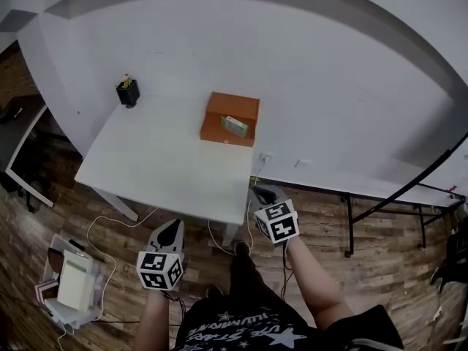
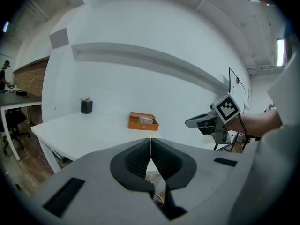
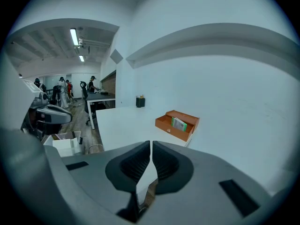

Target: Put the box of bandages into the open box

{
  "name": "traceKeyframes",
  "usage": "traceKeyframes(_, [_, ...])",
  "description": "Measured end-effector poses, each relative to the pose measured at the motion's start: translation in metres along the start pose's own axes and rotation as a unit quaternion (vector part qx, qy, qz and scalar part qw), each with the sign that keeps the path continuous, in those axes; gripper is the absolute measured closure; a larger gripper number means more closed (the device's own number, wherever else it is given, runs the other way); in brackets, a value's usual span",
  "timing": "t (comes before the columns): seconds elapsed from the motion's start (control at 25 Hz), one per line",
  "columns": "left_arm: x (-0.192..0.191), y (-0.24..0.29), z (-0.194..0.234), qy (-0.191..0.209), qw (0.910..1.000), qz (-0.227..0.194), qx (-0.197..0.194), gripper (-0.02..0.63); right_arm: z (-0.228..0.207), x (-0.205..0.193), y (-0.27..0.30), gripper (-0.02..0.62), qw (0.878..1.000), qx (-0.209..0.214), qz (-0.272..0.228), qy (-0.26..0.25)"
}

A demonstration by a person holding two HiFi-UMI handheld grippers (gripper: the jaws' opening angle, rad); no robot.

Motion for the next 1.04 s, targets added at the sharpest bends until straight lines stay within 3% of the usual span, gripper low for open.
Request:
traceKeyframes(0.4, [-0.021, -0.027, -0.033, 0.003, 0.9995, 0.021, -0.023, 0.586, 0.016, -0.027, -0.06, 0.543, 1.0, -0.008, 0.007, 0.024])
traceKeyframes(1.04, [-0.018, -0.053, -0.126, 0.007, 1.0, -0.003, 0.005, 0.586, -0.017, -0.06, -0.155, 0.543, 0.999, 0.011, 0.008, 0.043])
Point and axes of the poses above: the fingertips, and each gripper's own axes: y forward along the fingers, z to its left, x out of its top, the point moved 4 cm from there along -y, backward along the fingers, and after that the axes turned 13 degrees about -z, right-handed, at the moved point
